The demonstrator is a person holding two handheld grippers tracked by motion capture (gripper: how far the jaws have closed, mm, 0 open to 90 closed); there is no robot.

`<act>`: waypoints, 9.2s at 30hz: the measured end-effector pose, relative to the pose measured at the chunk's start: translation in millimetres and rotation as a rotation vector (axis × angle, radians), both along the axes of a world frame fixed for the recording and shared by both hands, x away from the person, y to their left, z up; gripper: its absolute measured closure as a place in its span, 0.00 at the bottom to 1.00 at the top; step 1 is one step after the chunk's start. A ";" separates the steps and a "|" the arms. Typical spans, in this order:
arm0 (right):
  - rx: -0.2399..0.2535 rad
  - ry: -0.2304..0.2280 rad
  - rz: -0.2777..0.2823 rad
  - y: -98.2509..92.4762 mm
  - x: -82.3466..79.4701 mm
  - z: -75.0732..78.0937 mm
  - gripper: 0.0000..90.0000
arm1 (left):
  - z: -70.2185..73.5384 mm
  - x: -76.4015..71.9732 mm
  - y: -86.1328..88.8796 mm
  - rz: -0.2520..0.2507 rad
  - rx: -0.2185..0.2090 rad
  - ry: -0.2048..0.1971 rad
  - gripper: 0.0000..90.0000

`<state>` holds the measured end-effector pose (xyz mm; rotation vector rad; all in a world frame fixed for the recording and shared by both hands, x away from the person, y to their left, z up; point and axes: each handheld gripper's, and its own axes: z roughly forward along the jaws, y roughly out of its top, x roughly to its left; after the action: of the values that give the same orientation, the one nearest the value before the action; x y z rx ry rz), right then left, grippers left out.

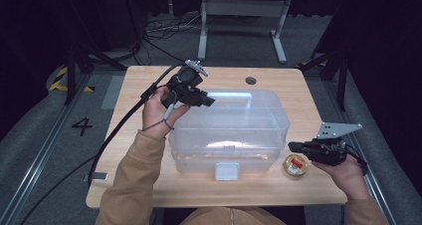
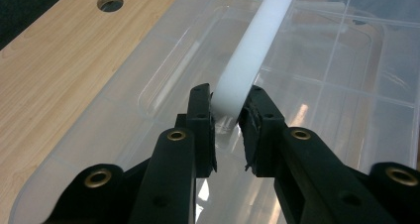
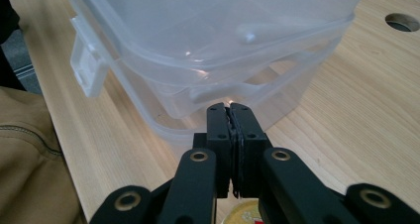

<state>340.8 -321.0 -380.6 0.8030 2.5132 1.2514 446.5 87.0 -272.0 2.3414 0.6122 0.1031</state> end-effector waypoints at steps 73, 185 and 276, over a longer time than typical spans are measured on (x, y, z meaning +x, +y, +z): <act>0.157 -0.133 0.003 20.2 34.5 47.4 1.00 | 30.5 -99.9 99.6 0.160 -0.184 -0.098 0.98; 0.228 -0.409 -0.573 73.5 78.3 52.5 0.73 | -35.9 -42.6 90.7 0.322 -0.310 -0.199 0.92; 0.196 -0.390 -0.632 75.5 122.3 68.2 0.86 | -129.6 -95.9 10.2 -0.136 0.169 0.092 0.77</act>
<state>463.2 -245.5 -312.4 1.1458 1.6603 1.2688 350.6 97.3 -401.6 2.5555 0.5030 -0.0158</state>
